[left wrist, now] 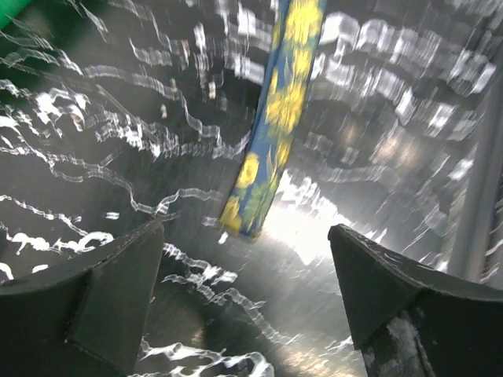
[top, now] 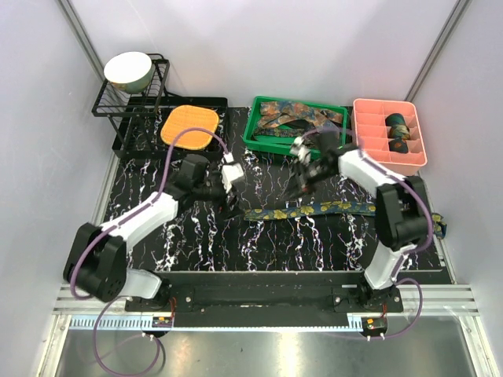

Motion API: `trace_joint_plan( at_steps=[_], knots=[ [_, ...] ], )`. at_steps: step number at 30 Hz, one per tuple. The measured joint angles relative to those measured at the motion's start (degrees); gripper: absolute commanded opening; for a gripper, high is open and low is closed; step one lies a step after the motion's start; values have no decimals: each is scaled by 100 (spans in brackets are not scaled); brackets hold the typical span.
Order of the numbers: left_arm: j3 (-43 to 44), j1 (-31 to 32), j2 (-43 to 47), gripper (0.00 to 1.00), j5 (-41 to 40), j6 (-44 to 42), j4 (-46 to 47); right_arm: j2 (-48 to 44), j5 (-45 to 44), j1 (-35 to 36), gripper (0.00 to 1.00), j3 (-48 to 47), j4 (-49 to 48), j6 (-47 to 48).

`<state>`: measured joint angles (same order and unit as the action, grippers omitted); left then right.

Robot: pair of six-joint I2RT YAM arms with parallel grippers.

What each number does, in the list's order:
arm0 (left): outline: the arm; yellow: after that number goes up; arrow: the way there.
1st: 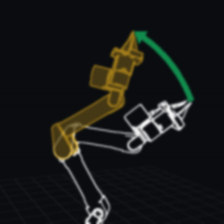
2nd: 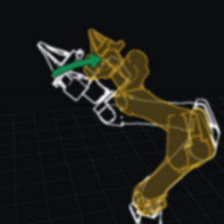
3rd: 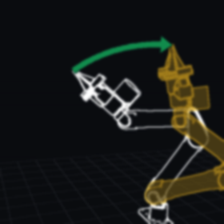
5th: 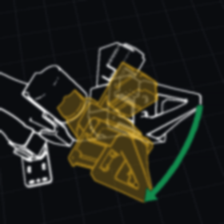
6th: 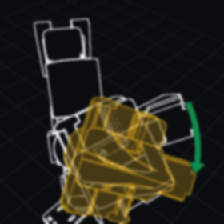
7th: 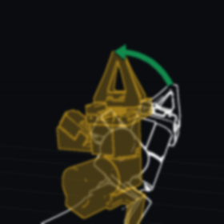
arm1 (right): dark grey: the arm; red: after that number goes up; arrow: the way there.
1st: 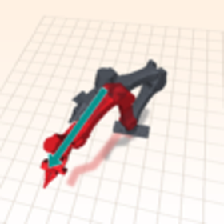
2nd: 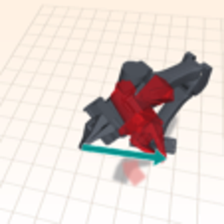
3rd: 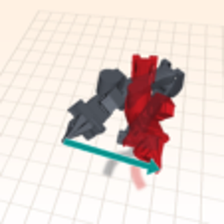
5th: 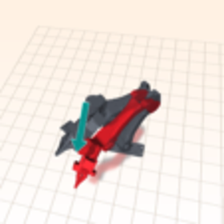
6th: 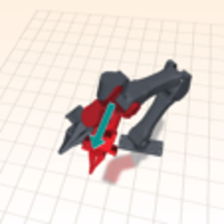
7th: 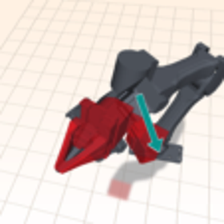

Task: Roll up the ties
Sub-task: Roll the tie at the center of the board.

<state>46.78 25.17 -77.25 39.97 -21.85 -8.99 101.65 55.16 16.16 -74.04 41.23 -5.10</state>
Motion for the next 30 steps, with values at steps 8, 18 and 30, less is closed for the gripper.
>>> trace_joint_plan(
  at_steps=[8,18,30],
  knots=[
    [809,271,-1443,80,-745,-1784,-1296,817,74,809,0,603,-1567,-1810],
    [1565,776,-2122,83,-1412,-2627,-1954,1370,-415,903,0,680,-2323,-2374],
    [1805,1182,-2568,75,-1777,-2820,-2297,1668,-831,898,0,675,-2186,-2260]
  ],
)
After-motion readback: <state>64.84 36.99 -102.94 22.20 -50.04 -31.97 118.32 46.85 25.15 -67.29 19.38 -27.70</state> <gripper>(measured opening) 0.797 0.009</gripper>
